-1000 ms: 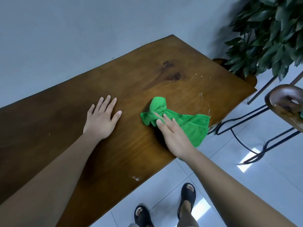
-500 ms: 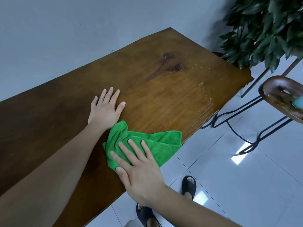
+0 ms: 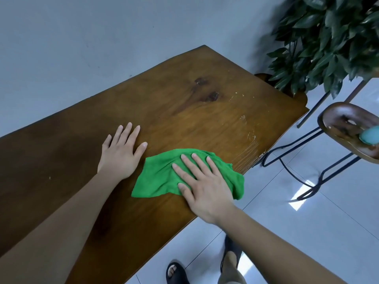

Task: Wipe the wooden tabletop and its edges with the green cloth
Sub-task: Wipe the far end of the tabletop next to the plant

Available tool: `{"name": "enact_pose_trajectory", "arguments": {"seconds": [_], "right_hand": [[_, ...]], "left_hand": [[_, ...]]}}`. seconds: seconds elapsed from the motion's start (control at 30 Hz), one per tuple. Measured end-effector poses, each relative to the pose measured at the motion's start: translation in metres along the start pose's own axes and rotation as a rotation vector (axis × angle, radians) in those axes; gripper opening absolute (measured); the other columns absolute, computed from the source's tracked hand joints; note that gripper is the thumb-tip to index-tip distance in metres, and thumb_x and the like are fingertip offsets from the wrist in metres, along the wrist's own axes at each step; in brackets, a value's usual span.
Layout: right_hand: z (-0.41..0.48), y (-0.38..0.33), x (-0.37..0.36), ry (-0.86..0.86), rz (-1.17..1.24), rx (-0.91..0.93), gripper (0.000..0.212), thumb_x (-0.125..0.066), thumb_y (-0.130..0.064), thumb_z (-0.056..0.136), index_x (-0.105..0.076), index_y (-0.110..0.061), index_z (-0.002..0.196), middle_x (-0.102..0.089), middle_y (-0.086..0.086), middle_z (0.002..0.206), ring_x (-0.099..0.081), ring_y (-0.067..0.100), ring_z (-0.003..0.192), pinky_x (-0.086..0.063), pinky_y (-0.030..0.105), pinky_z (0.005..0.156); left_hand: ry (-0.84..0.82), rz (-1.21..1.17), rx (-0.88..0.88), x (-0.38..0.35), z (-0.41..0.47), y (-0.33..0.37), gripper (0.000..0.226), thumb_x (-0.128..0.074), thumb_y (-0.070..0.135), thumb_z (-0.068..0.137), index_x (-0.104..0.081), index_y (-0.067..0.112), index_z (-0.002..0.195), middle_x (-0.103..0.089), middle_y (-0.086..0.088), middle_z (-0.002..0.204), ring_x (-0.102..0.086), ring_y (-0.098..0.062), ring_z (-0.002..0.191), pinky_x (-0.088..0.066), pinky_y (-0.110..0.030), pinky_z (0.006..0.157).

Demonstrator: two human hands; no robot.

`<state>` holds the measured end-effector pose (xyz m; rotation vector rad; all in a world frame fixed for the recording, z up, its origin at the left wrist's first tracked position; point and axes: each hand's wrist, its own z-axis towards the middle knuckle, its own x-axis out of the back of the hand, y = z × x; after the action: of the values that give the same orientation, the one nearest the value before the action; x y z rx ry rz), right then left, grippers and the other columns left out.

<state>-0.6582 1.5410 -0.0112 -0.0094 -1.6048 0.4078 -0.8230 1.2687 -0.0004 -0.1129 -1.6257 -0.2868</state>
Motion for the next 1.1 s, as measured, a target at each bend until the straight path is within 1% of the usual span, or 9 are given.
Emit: {"name": "enact_pose_trajectory", "arguments": {"seconds": [0.17, 0.23, 0.37, 0.47, 0.67, 0.9, 1.0, 1.1], "right_hand": [[0.021, 0.074, 0.024, 0.004, -0.032, -0.089, 0.061, -0.003, -0.065, 0.116, -0.005, -0.049, 0.175, -0.002, -0.014, 0.185, 0.008, 0.016, 0.172, 0.006, 0.051, 0.138], [0.029, 0.109, 0.036, 0.011, -0.026, -0.124, 0.061, 0.0, -0.066, 0.115, -0.003, -0.051, 0.174, 0.0, -0.015, 0.185, 0.01, 0.014, 0.172, 0.005, 0.05, 0.138], [0.046, 0.183, 0.062, 0.03, -0.018, -0.194, 0.061, -0.002, -0.065, 0.115, -0.007, -0.052, 0.174, -0.002, -0.016, 0.185, 0.008, 0.013, 0.172, 0.004, 0.049, 0.138], [0.057, 0.224, 0.077, 0.028, -0.026, -0.22, 0.061, 0.0, -0.065, 0.114, -0.005, -0.053, 0.173, 0.0, -0.017, 0.185, 0.01, 0.012, 0.171, 0.006, 0.047, 0.138], [0.089, 0.31, 0.104, 0.013, -0.015, -0.254, 0.062, 0.002, -0.067, 0.113, -0.004, -0.054, 0.173, 0.002, -0.017, 0.185, 0.012, 0.011, 0.171, 0.007, 0.046, 0.138], [0.133, 0.373, 0.12, -0.01, -0.002, -0.214, 0.066, 0.005, -0.069, 0.11, -0.004, -0.053, 0.174, 0.003, -0.017, 0.185, 0.011, 0.011, 0.171, 0.007, 0.044, 0.138], [0.149, 0.381, 0.122, -0.016, -0.007, -0.202, 0.067, 0.004, -0.068, 0.109, -0.003, -0.051, 0.174, 0.002, -0.014, 0.185, 0.009, 0.013, 0.171, 0.004, 0.044, 0.139], [0.147, 0.376, 0.12, -0.04, -0.047, -0.158, 0.07, 0.011, -0.068, 0.107, 0.004, -0.049, 0.174, 0.006, -0.011, 0.186, 0.013, 0.016, 0.171, 0.008, 0.044, 0.138]], "left_hand": [[-0.024, 0.006, 0.006, 0.0, 0.016, 0.013, 0.085, 0.003, 0.082, 0.104, -0.002, 0.039, 0.178, 0.002, 0.008, 0.187, 0.007, -0.017, 0.173, -0.006, -0.055, 0.139], [-0.023, 0.015, 0.002, 0.0, 0.025, 0.023, 0.086, 0.004, 0.082, 0.104, -0.002, 0.038, 0.178, 0.003, 0.008, 0.187, 0.007, -0.017, 0.173, -0.006, -0.055, 0.139], [-0.022, 0.005, 0.015, -0.003, 0.049, 0.053, 0.083, 0.002, 0.081, 0.106, -0.001, 0.04, 0.178, 0.005, 0.009, 0.187, 0.01, -0.015, 0.172, -0.005, -0.054, 0.139], [-0.018, 0.02, 0.026, -0.006, 0.061, 0.066, 0.079, -0.002, 0.078, 0.108, -0.001, 0.04, 0.178, 0.005, 0.009, 0.187, 0.01, -0.015, 0.172, -0.005, -0.053, 0.139], [-0.009, 0.013, 0.057, -0.012, 0.1, 0.104, 0.088, 0.007, 0.084, 0.101, -0.001, 0.04, 0.178, 0.006, 0.01, 0.187, 0.011, -0.015, 0.172, -0.004, -0.052, 0.139], [-0.02, 0.021, 0.108, -0.015, 0.132, 0.142, 0.09, 0.01, 0.086, 0.099, 0.002, 0.042, 0.177, 0.01, 0.011, 0.186, 0.014, -0.015, 0.171, -0.002, -0.052, 0.139], [-0.027, 0.026, 0.129, -0.015, 0.134, 0.145, 0.089, 0.011, 0.087, 0.098, 0.004, 0.044, 0.176, 0.012, 0.013, 0.185, 0.016, -0.013, 0.17, -0.001, -0.051, 0.139], [-0.03, 0.013, 0.132, -0.015, 0.132, 0.143, 0.087, 0.008, 0.088, 0.099, 0.003, 0.046, 0.176, 0.012, 0.015, 0.184, 0.016, -0.012, 0.17, -0.001, -0.051, 0.139]]}}
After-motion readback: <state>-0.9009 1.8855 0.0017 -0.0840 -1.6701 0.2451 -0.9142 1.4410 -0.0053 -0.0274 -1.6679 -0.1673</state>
